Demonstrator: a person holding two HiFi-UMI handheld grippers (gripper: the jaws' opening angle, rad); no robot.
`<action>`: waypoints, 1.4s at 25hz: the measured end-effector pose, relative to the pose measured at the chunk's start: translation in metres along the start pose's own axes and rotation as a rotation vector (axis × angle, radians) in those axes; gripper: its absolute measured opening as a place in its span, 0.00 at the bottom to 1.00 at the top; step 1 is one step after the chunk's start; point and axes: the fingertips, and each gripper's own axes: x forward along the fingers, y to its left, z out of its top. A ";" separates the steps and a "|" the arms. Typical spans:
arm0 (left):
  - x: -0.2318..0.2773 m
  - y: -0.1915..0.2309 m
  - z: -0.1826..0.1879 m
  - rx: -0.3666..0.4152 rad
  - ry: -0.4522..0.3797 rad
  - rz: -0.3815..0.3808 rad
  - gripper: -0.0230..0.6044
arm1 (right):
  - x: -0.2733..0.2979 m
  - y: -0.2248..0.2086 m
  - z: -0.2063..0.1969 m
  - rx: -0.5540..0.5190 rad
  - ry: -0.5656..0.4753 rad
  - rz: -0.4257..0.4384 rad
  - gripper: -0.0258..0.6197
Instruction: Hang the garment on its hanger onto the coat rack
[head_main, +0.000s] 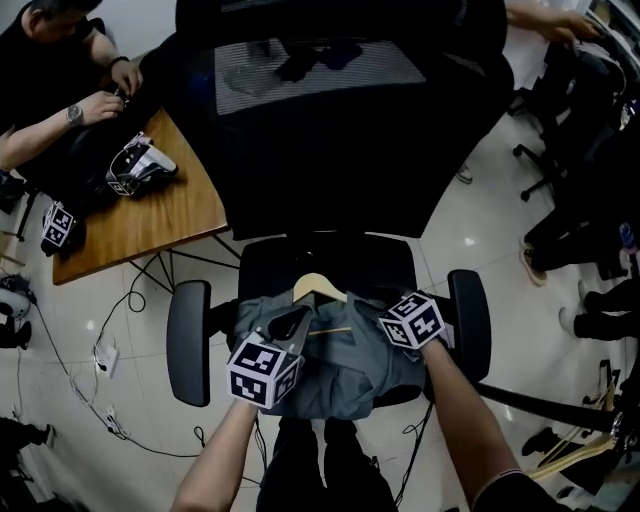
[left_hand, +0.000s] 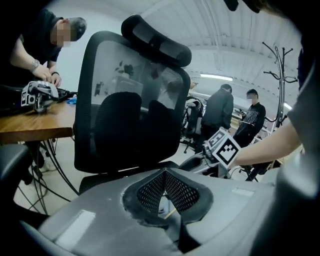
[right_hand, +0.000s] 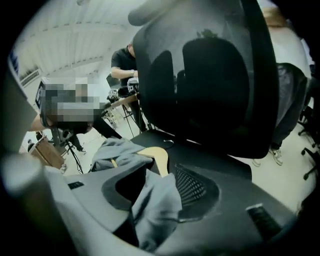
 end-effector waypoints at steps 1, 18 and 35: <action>0.003 0.002 -0.007 -0.008 0.008 -0.001 0.04 | 0.012 -0.006 -0.011 -0.005 0.044 0.015 0.35; 0.041 0.037 -0.053 -0.067 0.116 0.066 0.04 | 0.090 -0.012 -0.074 -0.173 0.378 0.086 0.29; -0.015 0.004 -0.006 -0.023 0.038 0.067 0.04 | -0.037 0.020 0.017 -0.367 0.063 -0.237 0.23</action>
